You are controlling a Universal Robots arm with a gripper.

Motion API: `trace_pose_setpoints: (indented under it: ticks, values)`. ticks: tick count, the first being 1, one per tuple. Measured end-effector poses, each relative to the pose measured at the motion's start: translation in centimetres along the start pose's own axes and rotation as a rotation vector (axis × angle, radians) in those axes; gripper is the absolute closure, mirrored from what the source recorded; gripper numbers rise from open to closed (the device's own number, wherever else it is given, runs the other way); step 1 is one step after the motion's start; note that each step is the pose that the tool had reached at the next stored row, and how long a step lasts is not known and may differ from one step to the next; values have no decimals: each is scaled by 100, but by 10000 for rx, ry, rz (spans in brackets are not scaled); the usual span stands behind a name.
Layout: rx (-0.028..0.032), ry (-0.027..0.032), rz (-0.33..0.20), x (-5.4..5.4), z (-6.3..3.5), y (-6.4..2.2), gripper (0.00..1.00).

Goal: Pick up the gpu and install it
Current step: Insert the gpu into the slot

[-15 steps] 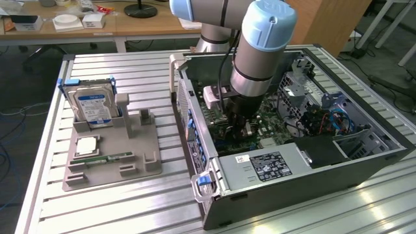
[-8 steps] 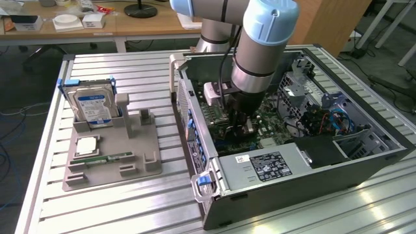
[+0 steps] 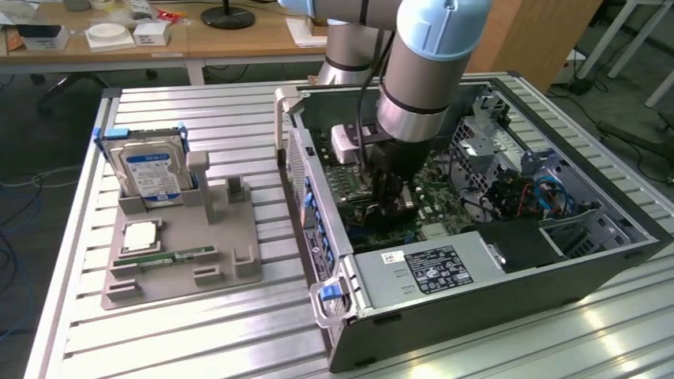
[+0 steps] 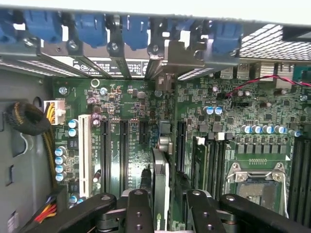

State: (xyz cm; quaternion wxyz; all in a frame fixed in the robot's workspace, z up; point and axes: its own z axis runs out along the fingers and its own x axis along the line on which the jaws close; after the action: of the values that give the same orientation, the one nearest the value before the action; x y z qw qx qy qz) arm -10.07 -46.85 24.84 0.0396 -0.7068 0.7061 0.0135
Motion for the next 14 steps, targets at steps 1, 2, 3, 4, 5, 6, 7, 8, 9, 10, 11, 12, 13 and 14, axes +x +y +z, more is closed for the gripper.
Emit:
trace_pose_setpoints:
  ticks: [1,2,3,4,5,6,7,8,9,10,11,12,13,14]
  values:
    - [5,0,0,-1,-17,-1,66]
    - [10,0,0,-3,-34,-1,66]
    - [14,0,-1,-4,-51,-2,66]
    - [18,0,-1,-5,-68,-2,66]
    - [22,0,-2,-7,-85,-3,66]
    - [25,-1,-2,-8,-102,-4,66]
    - [27,0,-2,-9,-119,-4,66]
    - [29,0,-2,-10,-135,-5,66]
    - [31,0,-2,-12,-152,-5,66]
    - [34,0,-3,-13,-176,-6,66]
    - [36,-1,-2,-15,-199,-7,66]
    - [39,-1,-3,-17,-222,-8,66]
    - [39,0,-3,-19,-247,-9,66]
    - [43,0,-3,-19,-256,-9,66]
